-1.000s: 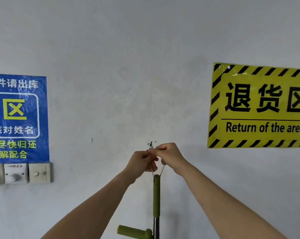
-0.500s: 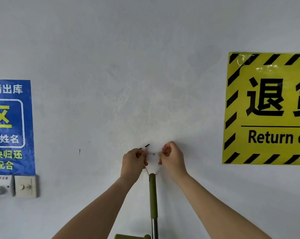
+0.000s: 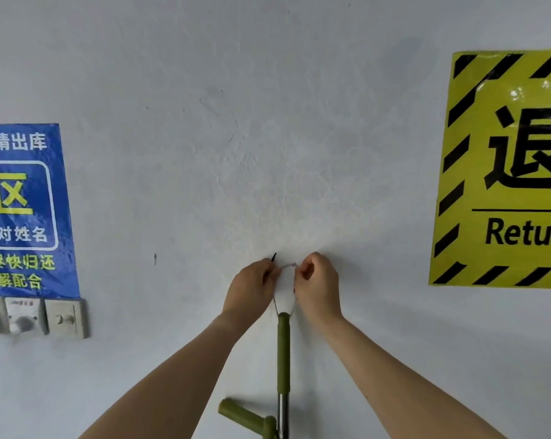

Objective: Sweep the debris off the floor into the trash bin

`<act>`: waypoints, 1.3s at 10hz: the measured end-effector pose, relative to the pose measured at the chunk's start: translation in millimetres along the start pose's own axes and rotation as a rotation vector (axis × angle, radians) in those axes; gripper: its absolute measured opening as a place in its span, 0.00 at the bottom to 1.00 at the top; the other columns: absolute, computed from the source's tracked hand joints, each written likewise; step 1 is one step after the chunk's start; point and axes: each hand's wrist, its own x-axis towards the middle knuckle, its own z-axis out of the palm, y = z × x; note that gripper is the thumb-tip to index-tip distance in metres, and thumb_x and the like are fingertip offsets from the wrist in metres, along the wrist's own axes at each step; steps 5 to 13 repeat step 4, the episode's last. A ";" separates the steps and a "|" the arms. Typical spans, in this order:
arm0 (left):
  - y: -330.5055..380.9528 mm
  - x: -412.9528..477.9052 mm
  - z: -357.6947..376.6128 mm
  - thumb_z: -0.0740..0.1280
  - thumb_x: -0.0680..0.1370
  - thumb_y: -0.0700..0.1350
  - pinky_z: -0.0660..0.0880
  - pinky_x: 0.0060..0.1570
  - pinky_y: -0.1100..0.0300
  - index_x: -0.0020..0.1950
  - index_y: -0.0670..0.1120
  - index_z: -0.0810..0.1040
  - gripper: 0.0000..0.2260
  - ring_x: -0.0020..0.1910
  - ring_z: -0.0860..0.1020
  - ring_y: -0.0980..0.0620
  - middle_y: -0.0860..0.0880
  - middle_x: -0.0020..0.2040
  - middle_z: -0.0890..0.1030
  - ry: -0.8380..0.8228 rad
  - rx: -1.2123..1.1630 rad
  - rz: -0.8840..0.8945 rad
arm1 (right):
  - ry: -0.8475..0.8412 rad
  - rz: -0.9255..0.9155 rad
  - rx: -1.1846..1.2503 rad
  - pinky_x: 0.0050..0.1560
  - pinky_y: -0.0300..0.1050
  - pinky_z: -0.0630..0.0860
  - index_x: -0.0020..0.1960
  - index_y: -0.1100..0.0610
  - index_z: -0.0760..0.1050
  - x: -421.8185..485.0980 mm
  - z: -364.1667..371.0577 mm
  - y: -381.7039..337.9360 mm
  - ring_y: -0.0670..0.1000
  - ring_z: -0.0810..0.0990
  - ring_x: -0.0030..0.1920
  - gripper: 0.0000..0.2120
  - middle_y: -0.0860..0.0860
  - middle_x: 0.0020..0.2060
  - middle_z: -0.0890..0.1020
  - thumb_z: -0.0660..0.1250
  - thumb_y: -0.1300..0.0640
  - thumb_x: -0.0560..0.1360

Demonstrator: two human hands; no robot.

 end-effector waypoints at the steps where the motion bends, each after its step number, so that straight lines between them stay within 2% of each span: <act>1: 1.1 -0.5 0.7 0.58 0.81 0.54 0.67 0.30 0.59 0.38 0.47 0.70 0.15 0.30 0.72 0.51 0.53 0.29 0.72 -0.069 0.133 0.029 | -0.036 0.030 -0.051 0.37 0.47 0.75 0.35 0.55 0.68 0.9 2.2 0.3 0.51 0.75 0.35 0.12 0.50 0.34 0.76 0.66 0.66 0.73; 2: 7.5 -0.8 -4.7 0.57 0.81 0.54 0.75 0.34 0.54 0.42 0.45 0.73 0.16 0.32 0.77 0.47 0.51 0.32 0.77 -0.141 0.129 0.014 | -0.103 0.085 -0.045 0.37 0.51 0.78 0.36 0.56 0.68 3.2 -3.3 -3.8 0.56 0.79 0.36 0.12 0.53 0.34 0.78 0.66 0.65 0.74; 3: 17.4 -8.0 -13.5 0.58 0.81 0.55 0.78 0.39 0.52 0.43 0.44 0.73 0.16 0.33 0.82 0.47 0.47 0.36 0.81 -0.173 0.024 -0.043 | -0.115 0.150 -0.040 0.36 0.51 0.79 0.36 0.56 0.67 2.1 -7.9 -16.3 0.56 0.78 0.34 0.12 0.54 0.34 0.78 0.67 0.63 0.75; 4: 18.0 -9.7 -28.4 0.57 0.79 0.59 0.77 0.36 0.55 0.45 0.49 0.73 0.15 0.31 0.82 0.52 0.50 0.35 0.80 -0.124 -0.126 -0.130 | -0.105 0.204 -0.051 0.35 0.46 0.77 0.37 0.54 0.68 -1.7 -11.8 -36.8 0.51 0.75 0.31 0.12 0.50 0.33 0.76 0.67 0.55 0.77; 13: 18.0 -9.7 -28.4 0.57 0.79 0.59 0.77 0.36 0.55 0.45 0.49 0.73 0.15 0.31 0.82 0.52 0.50 0.35 0.80 -0.124 -0.126 -0.130 | -0.105 0.204 -0.051 0.35 0.46 0.77 0.37 0.54 0.68 -1.7 -11.8 -36.8 0.51 0.75 0.31 0.12 0.50 0.33 0.76 0.67 0.55 0.77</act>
